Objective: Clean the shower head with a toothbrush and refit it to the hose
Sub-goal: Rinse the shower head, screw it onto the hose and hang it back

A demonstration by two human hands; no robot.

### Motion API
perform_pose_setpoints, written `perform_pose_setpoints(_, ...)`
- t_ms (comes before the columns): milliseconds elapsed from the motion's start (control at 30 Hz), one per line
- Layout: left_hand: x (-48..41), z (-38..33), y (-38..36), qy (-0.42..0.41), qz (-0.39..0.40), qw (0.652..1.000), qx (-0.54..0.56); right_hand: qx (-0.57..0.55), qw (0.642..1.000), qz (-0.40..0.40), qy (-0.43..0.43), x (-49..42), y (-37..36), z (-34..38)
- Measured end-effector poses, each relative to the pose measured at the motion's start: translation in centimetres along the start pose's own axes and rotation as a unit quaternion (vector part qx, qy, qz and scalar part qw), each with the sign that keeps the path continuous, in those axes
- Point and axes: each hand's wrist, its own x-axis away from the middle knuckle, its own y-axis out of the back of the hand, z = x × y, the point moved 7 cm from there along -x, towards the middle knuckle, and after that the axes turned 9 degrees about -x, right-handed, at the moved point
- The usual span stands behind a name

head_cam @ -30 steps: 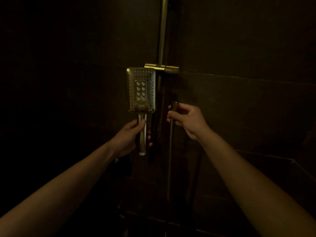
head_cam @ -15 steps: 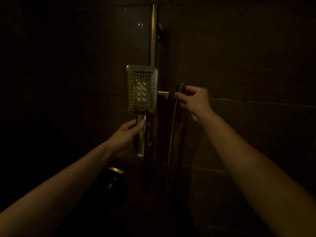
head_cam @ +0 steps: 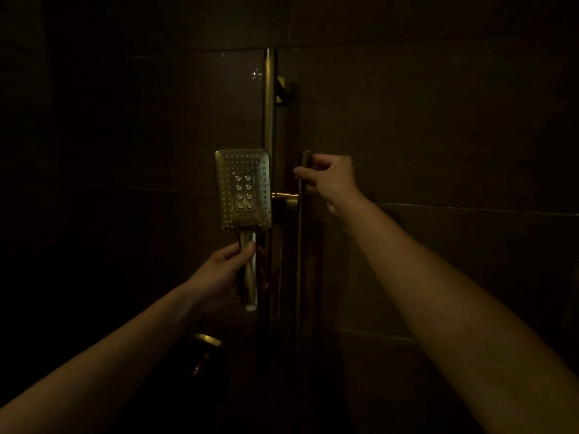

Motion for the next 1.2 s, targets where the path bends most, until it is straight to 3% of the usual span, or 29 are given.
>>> perform_pose_setpoints(367,1.3,2.2,1.5,0.03,-0.004,0.999,0.009,0.08,0.997,0.018,0.007,0.9,-1.3,-0.9)
perform_pose_setpoints(733,1.9,3.2,-0.5,0.058,0.006,0.998,0.032,-0.073,0.991,-0.011,-0.115,1.9,-0.9,-5.3)
perform_pose_setpoints(1200,2.3,4.2,0.8,0.067,-0.004,0.998,0.023,-0.128,0.98,0.016,-0.151,3.0,-1.5,-6.3)
